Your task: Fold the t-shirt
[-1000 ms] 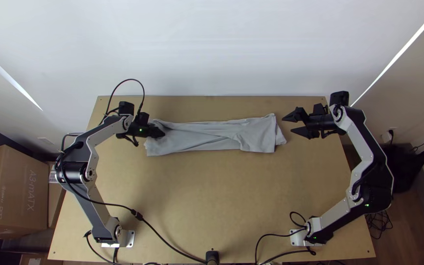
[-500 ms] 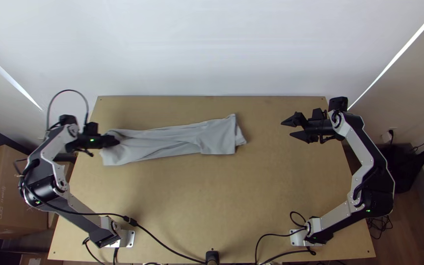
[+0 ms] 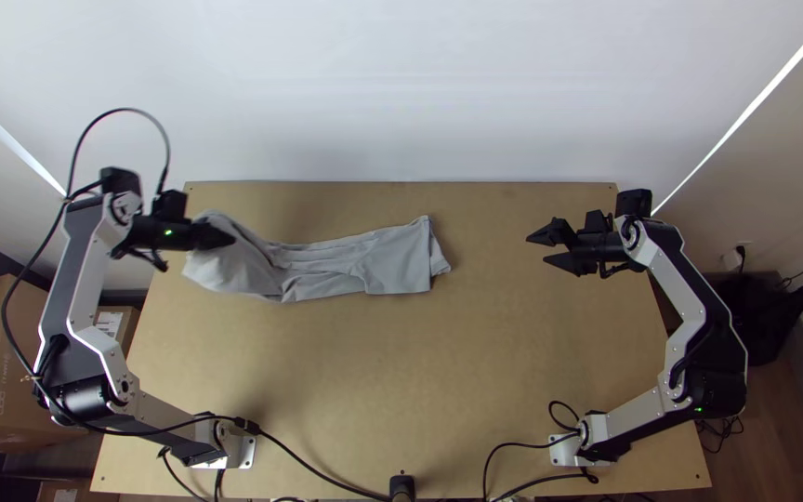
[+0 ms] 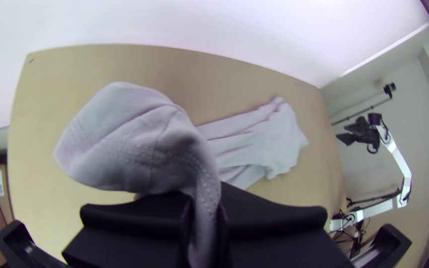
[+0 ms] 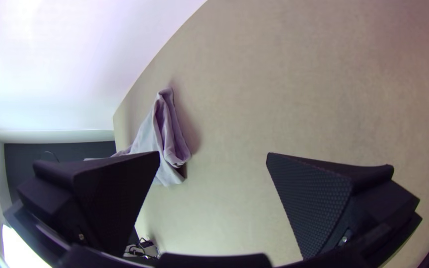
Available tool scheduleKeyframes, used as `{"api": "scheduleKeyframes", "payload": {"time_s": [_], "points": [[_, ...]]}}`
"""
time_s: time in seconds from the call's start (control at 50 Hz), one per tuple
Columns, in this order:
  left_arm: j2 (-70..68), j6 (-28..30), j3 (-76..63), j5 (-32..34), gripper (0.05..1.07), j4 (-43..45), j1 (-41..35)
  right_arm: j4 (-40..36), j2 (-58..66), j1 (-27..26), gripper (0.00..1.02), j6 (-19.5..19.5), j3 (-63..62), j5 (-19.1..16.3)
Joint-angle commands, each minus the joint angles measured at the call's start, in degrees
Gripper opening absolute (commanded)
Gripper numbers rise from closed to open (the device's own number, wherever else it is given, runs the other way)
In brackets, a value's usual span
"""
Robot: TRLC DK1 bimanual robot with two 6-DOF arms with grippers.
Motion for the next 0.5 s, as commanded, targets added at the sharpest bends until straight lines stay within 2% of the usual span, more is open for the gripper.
{"api": "scheduleKeyframes", "payload": {"time_s": [0.0, 0.2, 0.48], "points": [[-0.55, -6.23, 3.98, 1.21, 0.08, -0.77, -7.5, 0.36, -2.43, 0.06, 0.99, 1.44, -1.34, -0.06], [6.4, -14.75, 11.02, -0.81, 0.08, 2.04, -21.39, 0.36, -4.19, -0.47, 0.99, 1.62, -2.13, -0.06], [18.97, -20.73, 19.63, -6.17, 0.08, 5.65, -33.96, 0.45, -7.53, -0.21, 0.99, 2.23, -5.3, 0.65]]}}
